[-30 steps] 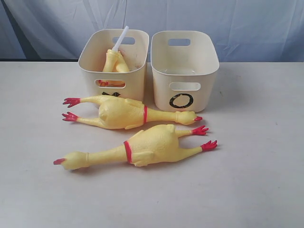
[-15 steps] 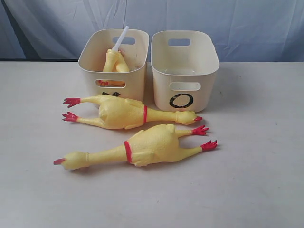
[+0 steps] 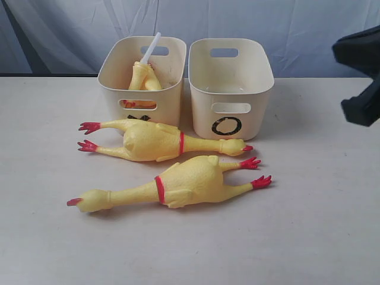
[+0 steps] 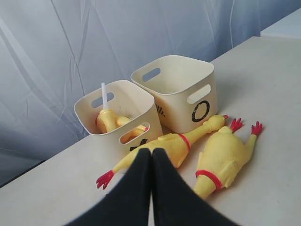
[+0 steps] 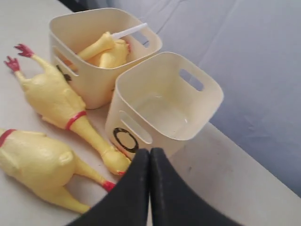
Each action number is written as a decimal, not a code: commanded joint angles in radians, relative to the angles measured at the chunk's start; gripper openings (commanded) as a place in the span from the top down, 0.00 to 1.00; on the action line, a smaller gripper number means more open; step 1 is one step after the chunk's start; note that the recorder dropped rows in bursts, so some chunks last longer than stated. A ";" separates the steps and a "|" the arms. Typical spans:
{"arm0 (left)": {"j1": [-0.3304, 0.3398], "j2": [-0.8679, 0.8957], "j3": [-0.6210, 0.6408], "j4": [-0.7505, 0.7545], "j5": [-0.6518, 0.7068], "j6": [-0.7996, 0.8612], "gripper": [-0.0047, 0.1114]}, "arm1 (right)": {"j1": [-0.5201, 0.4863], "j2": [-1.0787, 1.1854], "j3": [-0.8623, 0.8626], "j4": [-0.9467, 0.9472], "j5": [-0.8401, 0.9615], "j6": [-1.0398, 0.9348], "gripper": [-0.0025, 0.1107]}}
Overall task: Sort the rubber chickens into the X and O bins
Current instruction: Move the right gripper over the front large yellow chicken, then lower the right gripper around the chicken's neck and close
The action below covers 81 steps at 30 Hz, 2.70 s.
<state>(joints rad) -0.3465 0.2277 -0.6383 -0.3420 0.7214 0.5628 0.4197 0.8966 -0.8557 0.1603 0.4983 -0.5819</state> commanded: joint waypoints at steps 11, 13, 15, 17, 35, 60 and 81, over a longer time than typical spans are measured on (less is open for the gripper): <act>0.004 -0.006 0.006 0.000 -0.004 -0.004 0.96 | 0.214 0.274 -0.029 -0.020 -0.109 -0.057 0.99; 0.004 -0.006 0.006 0.000 -0.004 -0.004 0.96 | 0.229 0.325 -0.066 -0.020 -0.105 -0.057 0.99; 0.004 -0.006 0.006 0.000 -0.004 -0.004 0.96 | 0.253 0.375 -0.109 -0.020 -0.105 -0.057 0.99; 0.004 -0.006 0.006 0.000 -0.004 -0.004 0.96 | 0.279 0.414 -0.149 -0.020 -0.103 -0.057 0.99; 0.004 -0.006 0.006 0.003 -0.005 -0.004 0.96 | 0.538 0.760 -0.238 -0.020 -0.198 -0.076 0.99; 0.004 -0.006 0.006 0.002 -0.005 -0.002 0.96 | 0.559 0.963 -0.257 -0.172 -0.336 -0.101 0.99; 0.004 -0.006 0.006 0.002 -0.005 -0.002 0.96 | 0.599 1.024 -0.257 -0.160 -0.345 -0.101 0.99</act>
<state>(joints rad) -0.3465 0.2277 -0.6383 -0.3420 0.7233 0.5628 1.0035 1.9049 -1.1083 0.0198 0.1917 -0.6814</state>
